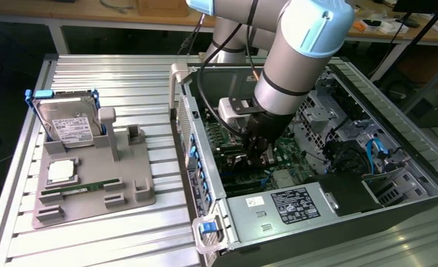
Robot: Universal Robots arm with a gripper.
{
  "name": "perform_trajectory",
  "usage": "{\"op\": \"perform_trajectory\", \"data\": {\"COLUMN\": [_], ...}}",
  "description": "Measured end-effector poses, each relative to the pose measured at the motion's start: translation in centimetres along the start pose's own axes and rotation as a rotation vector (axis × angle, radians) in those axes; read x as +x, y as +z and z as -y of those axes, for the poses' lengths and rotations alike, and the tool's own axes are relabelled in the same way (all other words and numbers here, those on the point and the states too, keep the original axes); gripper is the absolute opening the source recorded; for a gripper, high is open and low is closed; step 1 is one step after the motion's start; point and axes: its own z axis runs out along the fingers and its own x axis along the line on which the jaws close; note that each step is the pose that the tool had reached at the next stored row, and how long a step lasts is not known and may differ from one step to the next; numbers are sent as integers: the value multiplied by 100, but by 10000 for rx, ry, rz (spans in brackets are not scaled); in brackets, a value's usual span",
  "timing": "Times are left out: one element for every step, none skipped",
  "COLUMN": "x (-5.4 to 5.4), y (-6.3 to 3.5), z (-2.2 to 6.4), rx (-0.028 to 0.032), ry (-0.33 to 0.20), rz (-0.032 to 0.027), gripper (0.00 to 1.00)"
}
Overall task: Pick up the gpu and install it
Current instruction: 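Insert the gpu into the slot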
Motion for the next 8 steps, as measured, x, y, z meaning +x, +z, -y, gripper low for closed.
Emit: {"op": "perform_trajectory", "data": {"x": [0,0,0,0,0,0,0,0], "y": [-8,-11,-11,-11,-11,-11,-11,-12], "z": [0,0,0,0,0,0,0,-1], "rx": [-3,-2,-1,-1,-1,0,-1,-1], "ry": [0,0,0,0,-1,-1,0,-1], "rz": [-6,-4,-2,-2,-1,-1,-2,2], "gripper": [27,27,27,27,27,27,27,27]}}
